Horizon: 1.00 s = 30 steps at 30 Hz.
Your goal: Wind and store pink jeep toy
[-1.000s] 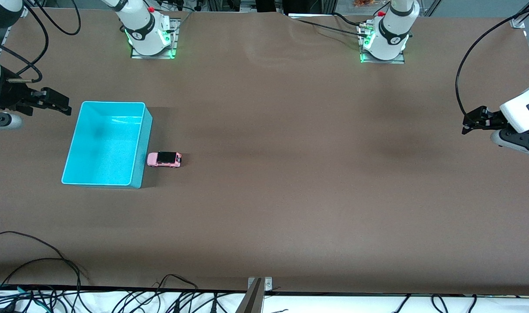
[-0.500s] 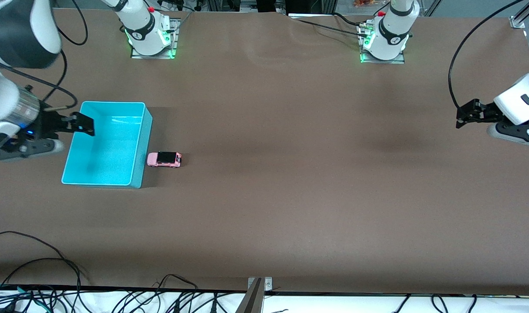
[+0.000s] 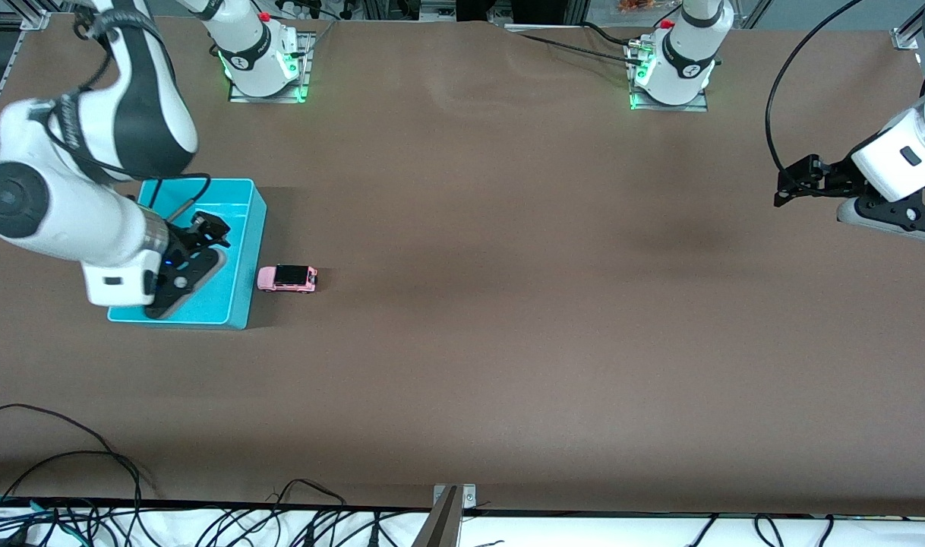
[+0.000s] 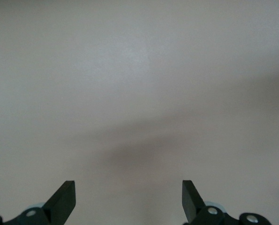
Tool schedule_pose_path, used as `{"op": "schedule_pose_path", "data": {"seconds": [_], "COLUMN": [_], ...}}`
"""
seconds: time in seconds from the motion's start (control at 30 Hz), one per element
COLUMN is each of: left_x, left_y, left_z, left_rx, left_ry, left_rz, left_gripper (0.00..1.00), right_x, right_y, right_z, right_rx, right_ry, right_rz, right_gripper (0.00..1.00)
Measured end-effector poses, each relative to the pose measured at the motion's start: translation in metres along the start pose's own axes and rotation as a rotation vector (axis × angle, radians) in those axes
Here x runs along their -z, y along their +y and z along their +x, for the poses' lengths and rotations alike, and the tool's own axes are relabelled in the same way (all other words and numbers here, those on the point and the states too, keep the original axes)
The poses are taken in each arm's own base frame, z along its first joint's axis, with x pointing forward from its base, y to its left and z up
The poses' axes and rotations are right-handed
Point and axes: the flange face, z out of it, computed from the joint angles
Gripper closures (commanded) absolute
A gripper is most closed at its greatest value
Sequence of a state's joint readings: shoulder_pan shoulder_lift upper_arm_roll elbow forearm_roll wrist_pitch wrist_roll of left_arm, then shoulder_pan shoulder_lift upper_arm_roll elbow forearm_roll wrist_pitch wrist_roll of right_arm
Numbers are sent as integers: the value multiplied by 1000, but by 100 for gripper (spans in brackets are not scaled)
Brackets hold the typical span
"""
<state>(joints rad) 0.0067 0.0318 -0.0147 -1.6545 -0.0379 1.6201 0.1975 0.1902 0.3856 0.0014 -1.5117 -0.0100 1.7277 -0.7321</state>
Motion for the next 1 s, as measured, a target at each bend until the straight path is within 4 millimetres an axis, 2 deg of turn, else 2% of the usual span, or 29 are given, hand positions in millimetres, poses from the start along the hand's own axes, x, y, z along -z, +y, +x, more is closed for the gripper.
{"op": "schedule_pose_path", "data": {"seconds": [0.2, 0.37, 0.7, 1.0], "left_x": [4, 5, 8, 14], "left_y": [-1, 0, 12, 5], "left_z": [-2, -3, -2, -3], "left_rx": [5, 5, 56, 74], "left_ry": [6, 8, 1, 13], "left_rz": [1, 2, 1, 2], "left_gripper": [0, 0, 0, 0], "right_x": [-44, -77, -144, -198], "right_y": [-5, -13, -21, -36], "right_z": [25, 33, 25, 13], "right_rx": [158, 203, 328, 415], "right_ry": [-4, 11, 33, 69], "right_rz": [-1, -15, -40, -84], "right_gripper": [0, 0, 0, 0]}}
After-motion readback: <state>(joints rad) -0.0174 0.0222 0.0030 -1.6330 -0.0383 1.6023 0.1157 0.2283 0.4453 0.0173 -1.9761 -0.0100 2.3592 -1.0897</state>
